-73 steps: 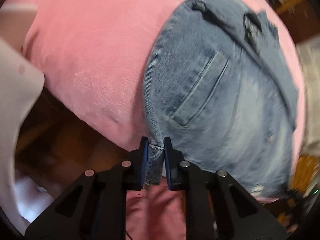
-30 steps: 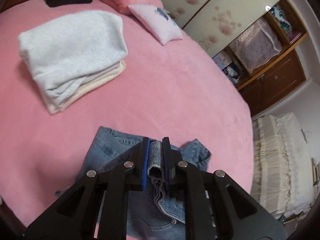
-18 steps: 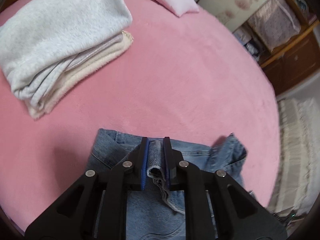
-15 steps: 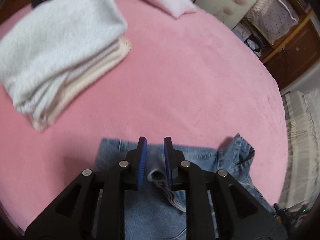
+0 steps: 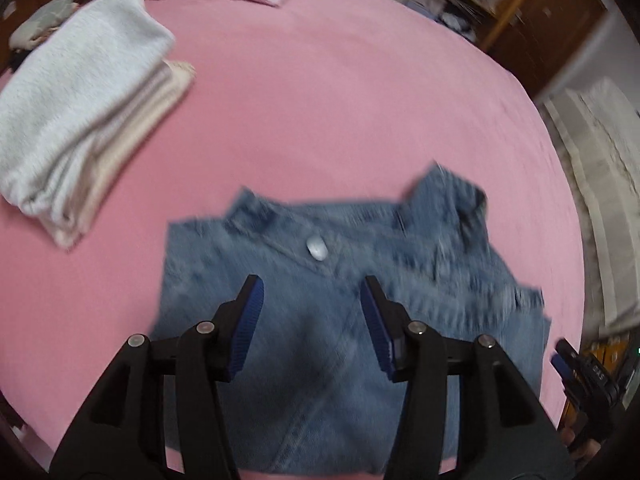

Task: Fold large clothes
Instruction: 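Lower the hem onto the jacket and open both tools, then press the folded jacket flat with both closed tools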

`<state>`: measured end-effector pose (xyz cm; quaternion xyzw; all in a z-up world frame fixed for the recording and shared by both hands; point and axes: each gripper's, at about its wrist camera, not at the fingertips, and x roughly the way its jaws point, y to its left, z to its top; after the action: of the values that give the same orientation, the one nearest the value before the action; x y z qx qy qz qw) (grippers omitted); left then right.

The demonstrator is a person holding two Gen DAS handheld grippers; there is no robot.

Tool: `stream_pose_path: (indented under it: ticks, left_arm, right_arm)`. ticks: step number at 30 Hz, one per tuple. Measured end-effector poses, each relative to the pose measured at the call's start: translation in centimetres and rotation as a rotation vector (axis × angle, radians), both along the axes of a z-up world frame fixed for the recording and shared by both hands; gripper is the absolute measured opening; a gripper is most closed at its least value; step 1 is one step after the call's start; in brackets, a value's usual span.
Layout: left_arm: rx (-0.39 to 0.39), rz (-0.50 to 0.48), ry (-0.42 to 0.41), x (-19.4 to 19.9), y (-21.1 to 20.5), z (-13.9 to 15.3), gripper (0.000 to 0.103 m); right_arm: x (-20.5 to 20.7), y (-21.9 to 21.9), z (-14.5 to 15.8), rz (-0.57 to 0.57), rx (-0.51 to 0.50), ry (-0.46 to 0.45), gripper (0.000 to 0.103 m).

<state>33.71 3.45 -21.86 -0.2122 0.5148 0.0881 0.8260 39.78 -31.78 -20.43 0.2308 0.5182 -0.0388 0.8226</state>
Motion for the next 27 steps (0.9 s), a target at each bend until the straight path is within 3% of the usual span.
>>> stream_pose_path:
  ticks: [5,11,12,14,17,19,21,24,25,27]
  left_arm:
    - [0.020,-0.107,0.056,-1.5,-3.5,-2.2,0.047]
    - [-0.078,-0.230,0.057,-2.7,-7.8,-3.8,0.047]
    - [-0.093,-0.242,0.068,-3.0,-8.6,-4.0,0.047]
    - [-0.122,-0.248,0.083,-4.1,-9.8,-4.5,0.047]
    - [-0.144,-0.229,0.123,-5.8,-11.0,-5.8,0.047]
    - [-0.158,-0.219,0.202,-6.9,-11.7,-7.6,0.047]
    - [-0.119,-0.227,0.208,-7.4,-12.1,-8.4,0.038]
    - [-0.008,-0.283,0.239,-7.3,-12.8,-9.1,0.018]
    - [0.043,-0.288,0.252,-7.3,-12.7,-9.1,0.003]
    - [0.042,-0.263,0.250,-7.6,-11.9,-9.1,0.001]
  right_arm:
    - [-2.0,3.9,-1.7,0.221,-0.016,0.000,0.041]
    - [-2.3,9.9,-4.9,0.520,0.045,0.020,0.040]
    - [-2.4,11.6,-5.7,0.566,0.033,0.037,0.038]
    - [-2.7,13.4,-6.4,0.624,0.025,0.060,0.021]
    - [-3.7,15.3,-7.7,0.659,0.087,0.079,0.013]
    - [-4.7,16.3,-8.6,0.692,0.151,0.101,0.011]
    - [-6.0,17.3,-10.2,0.747,0.188,0.147,0.008]
    - [-8.4,17.7,-11.5,0.823,0.124,0.153,0.004]
    - [-8.8,17.2,-11.8,0.836,0.119,0.153,0.002]
    - [-9.0,15.4,-11.9,0.808,0.100,0.175,0.001]
